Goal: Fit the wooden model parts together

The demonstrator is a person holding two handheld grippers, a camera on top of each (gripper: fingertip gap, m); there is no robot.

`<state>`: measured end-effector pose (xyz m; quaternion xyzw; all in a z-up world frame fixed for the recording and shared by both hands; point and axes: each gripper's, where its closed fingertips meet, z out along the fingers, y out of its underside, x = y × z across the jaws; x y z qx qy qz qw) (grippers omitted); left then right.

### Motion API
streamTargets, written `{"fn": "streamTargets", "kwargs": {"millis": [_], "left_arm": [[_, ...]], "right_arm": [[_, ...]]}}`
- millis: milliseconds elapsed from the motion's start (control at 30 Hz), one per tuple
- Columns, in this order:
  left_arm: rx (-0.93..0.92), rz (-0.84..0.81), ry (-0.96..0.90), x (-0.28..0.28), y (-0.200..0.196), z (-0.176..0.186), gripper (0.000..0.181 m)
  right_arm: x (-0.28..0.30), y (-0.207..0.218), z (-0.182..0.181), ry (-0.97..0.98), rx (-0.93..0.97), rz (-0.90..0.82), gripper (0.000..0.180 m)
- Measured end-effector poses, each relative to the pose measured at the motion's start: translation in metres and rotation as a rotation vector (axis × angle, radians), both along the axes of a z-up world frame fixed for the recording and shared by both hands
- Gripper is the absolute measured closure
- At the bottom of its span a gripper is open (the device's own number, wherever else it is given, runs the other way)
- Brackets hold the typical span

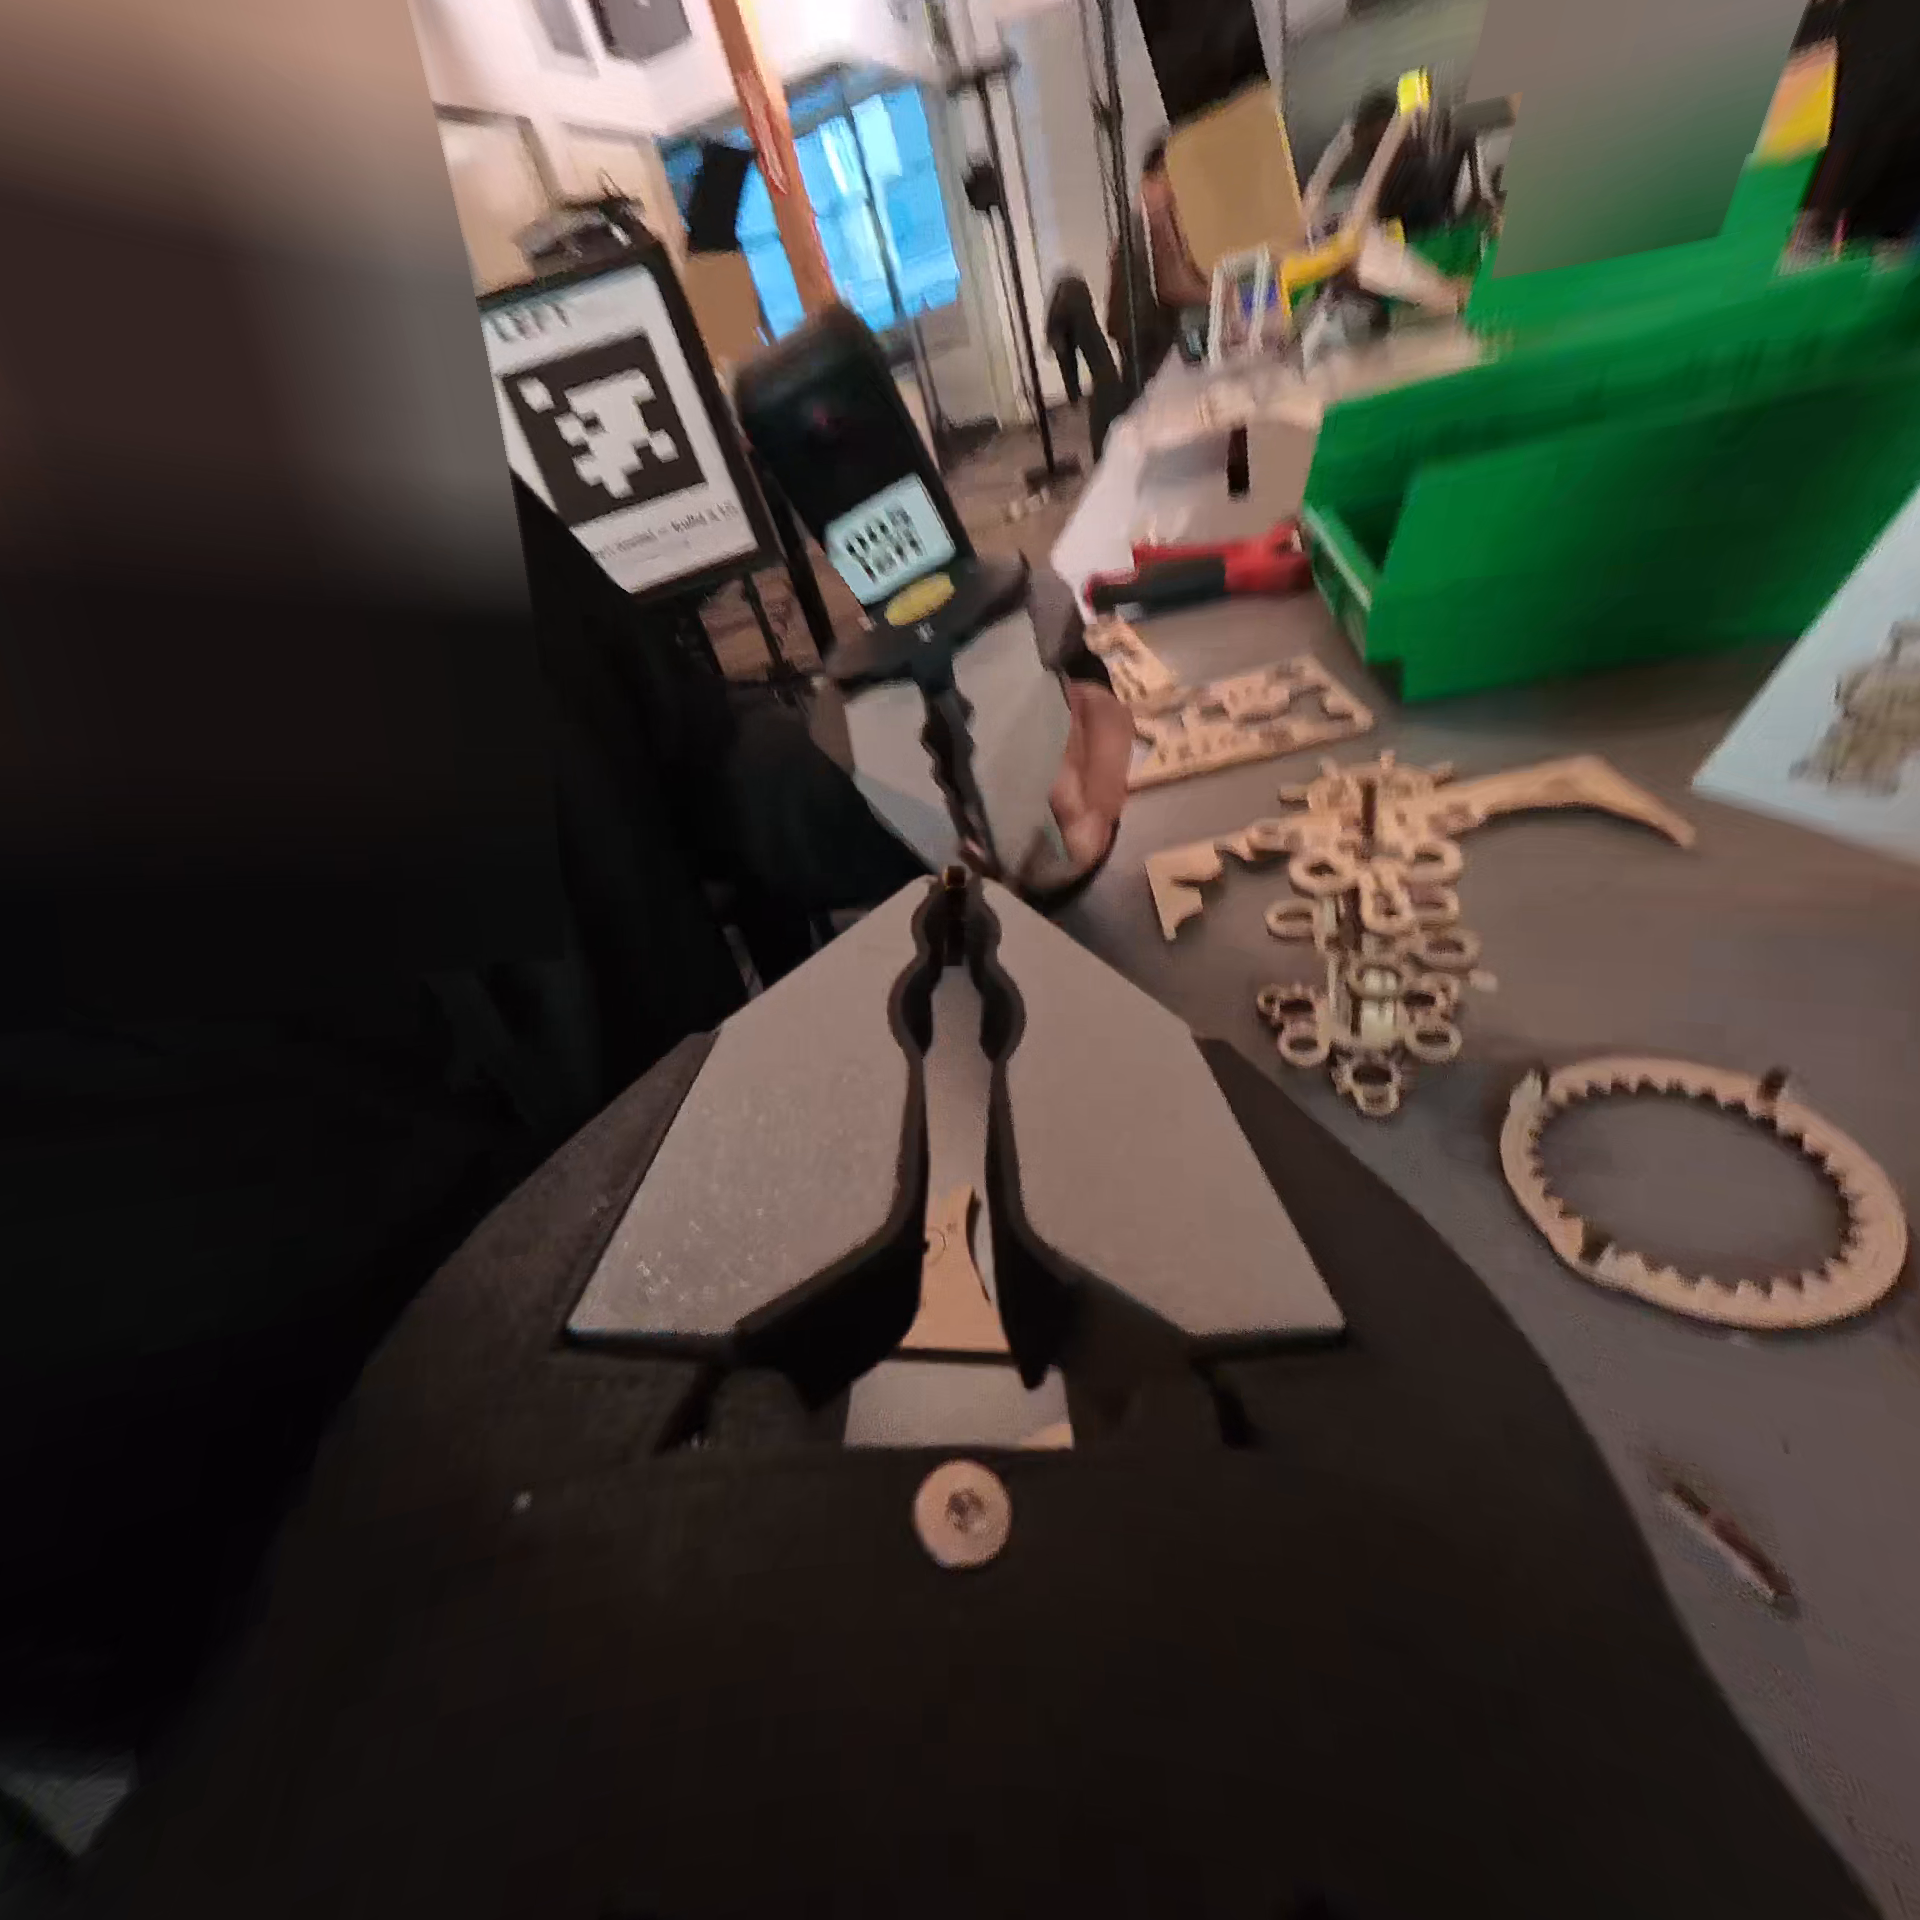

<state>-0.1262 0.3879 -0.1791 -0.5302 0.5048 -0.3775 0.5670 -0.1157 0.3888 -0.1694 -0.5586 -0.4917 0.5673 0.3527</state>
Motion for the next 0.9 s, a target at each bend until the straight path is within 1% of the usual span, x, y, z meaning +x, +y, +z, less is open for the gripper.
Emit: {"fn": "streamTargets", "kwargs": {"millis": [67,233,367,433,533,633,767,833,900], "left_arm": [[-0.029,-0.004,-0.019,-0.001,0.001,0.002,0.181],[-0.06,0.015,-0.044,-0.004,0.006,0.004,0.181],[-0.078,0.023,-0.047,-0.005,0.009,0.004,0.181],[-0.076,0.017,-0.047,-0.004,0.007,0.004,0.181],[-0.082,0.011,-0.041,-0.003,0.007,0.003,0.181],[-0.096,0.002,-0.054,-0.004,0.007,0.004,0.181],[-0.132,-0.015,-0.074,-0.005,0.007,0.006,0.181],[-0.176,-0.011,-0.12,-0.007,0.01,0.01,0.181],[-0.236,-0.011,-0.192,-0.009,0.015,0.018,0.181]], "right_arm": [[-0.003,0.007,-0.014,-0.066,-0.061,-0.025,0.18],[-0.001,0.026,-0.041,-0.162,-0.295,-0.09,0.18],[-0.004,0.018,-0.062,-0.267,-0.416,-0.057,0.18],[-0.008,0.014,-0.075,-0.345,-0.4,-0.056,0.179],[-0.011,0.013,-0.086,-0.425,-0.327,-0.076,0.179],[-0.011,0.013,-0.093,-0.481,-0.282,-0.092,0.169],[-0.007,0.022,-0.088,-0.458,-0.214,-0.145,0.159],[-0.007,0.024,-0.071,-0.378,-0.159,-0.157,0.156],[-0.012,0.018,-0.048,-0.26,-0.122,-0.131,0.156]]}}
